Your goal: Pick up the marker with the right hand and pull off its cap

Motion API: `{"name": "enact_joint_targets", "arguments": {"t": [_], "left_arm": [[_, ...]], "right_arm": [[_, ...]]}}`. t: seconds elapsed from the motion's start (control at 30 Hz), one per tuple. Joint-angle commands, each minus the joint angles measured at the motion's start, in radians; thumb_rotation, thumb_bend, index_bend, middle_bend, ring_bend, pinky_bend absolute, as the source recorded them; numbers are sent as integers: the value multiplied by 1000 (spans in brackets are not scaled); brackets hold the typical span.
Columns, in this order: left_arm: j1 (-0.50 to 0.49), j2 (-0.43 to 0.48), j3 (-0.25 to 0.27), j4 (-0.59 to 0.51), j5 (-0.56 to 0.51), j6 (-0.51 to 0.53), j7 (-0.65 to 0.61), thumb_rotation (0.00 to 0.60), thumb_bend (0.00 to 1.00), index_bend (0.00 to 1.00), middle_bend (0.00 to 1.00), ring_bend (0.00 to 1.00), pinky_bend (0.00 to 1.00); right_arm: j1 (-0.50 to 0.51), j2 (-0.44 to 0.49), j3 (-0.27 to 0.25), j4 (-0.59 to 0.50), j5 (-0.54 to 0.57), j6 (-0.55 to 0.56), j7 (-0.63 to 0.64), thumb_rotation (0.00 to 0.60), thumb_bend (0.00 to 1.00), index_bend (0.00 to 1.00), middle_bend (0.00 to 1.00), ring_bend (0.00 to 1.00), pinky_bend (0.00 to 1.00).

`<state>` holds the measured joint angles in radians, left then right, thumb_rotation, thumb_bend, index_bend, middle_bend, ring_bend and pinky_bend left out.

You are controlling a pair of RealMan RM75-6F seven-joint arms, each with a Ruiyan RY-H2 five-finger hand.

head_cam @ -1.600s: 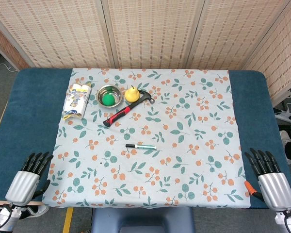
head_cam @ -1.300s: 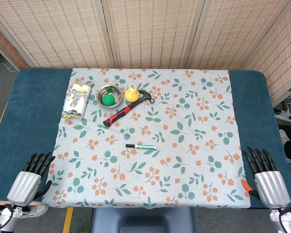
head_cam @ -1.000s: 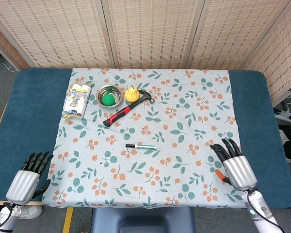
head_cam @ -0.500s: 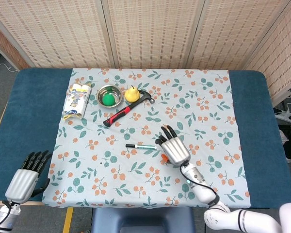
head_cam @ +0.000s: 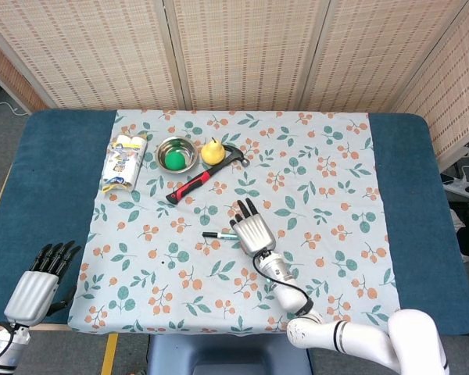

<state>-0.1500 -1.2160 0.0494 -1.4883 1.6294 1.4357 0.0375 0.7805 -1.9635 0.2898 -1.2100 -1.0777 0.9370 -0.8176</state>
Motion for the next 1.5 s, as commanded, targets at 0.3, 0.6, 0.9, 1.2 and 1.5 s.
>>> {"name": "enact_joint_targets", "arguments": {"t": [0.3,0.6,0.9,1.2,1.5], "left_arm": [[-2,3,-6,0,-15,-9,-2,600,425,0,0,0,50],[-3,4,-6,-1,-18,-13,-3,600,426,0,0,0,50],[-4,6,-7,-4,-22,-15,-1,600,427,0,0,0,50],[-2,10,-9,-7,-24,-11,-8,600,429,0,0,0,51],[-2,3,-8,4,0,8,-4,600,439,0,0,0,55]], "right_arm": [[59,-62,-4,95,51,1,-33,600,244,470,344,23,0],[75,-76,-12,106,73,6,-47,600,266,504,355,31,0],[84,-80,-26,104,76,24,-45,600,341,656,493,132,0],[73,-82,-49,112,64,32,-2,600,528,773,647,257,0],[65,-27,-84,86,-36,45,89,600,540,827,768,409,0]]}}
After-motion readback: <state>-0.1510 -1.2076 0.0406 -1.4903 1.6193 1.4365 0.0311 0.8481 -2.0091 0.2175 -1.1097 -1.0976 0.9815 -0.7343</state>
